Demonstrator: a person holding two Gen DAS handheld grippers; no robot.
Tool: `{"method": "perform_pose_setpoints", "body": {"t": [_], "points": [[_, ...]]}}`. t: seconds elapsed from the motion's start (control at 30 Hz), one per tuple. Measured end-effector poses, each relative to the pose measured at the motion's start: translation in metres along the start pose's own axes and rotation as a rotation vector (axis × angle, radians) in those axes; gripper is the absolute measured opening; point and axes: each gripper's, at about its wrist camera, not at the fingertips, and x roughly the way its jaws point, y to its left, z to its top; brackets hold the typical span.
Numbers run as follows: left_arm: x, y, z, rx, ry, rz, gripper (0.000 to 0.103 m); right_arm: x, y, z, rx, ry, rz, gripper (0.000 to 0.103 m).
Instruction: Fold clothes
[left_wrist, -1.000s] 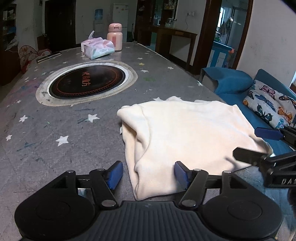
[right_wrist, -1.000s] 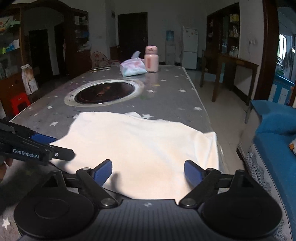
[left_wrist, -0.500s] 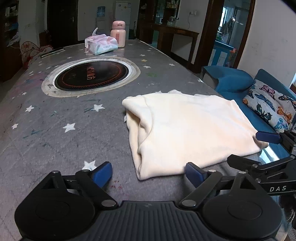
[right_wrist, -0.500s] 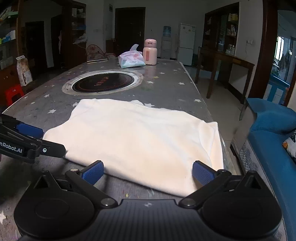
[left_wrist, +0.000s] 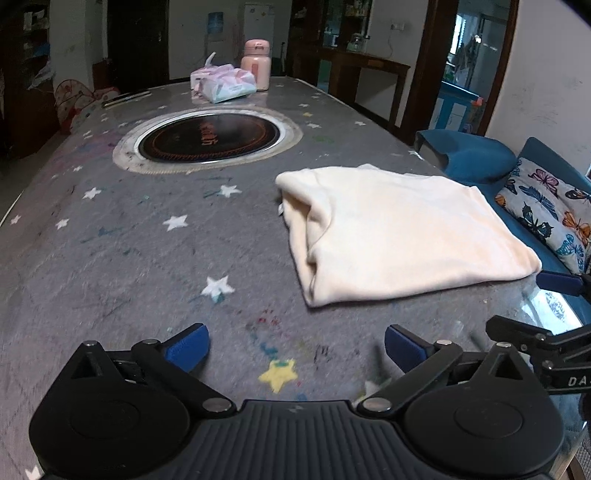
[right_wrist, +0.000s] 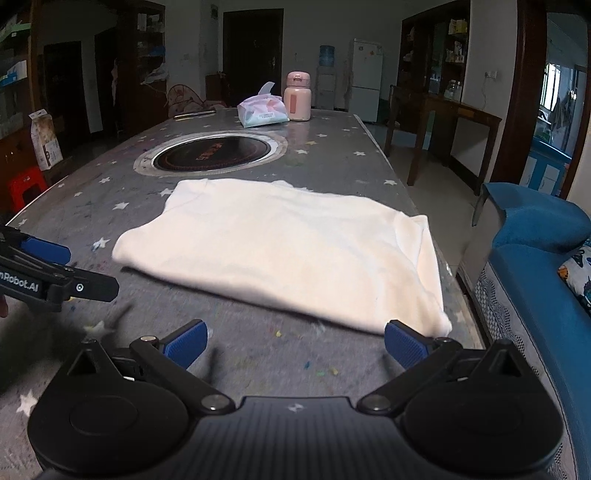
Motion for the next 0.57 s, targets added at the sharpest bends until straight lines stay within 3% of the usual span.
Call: {"method": "perform_pose_setpoints", "body": {"t": [0.57], "points": [[-0.014,-0.013,-0.017,-0.009,0.024,-0.004,0.103,-0.011,0.012,-0.011,0.012,0.006,0.005,0.103]]}}
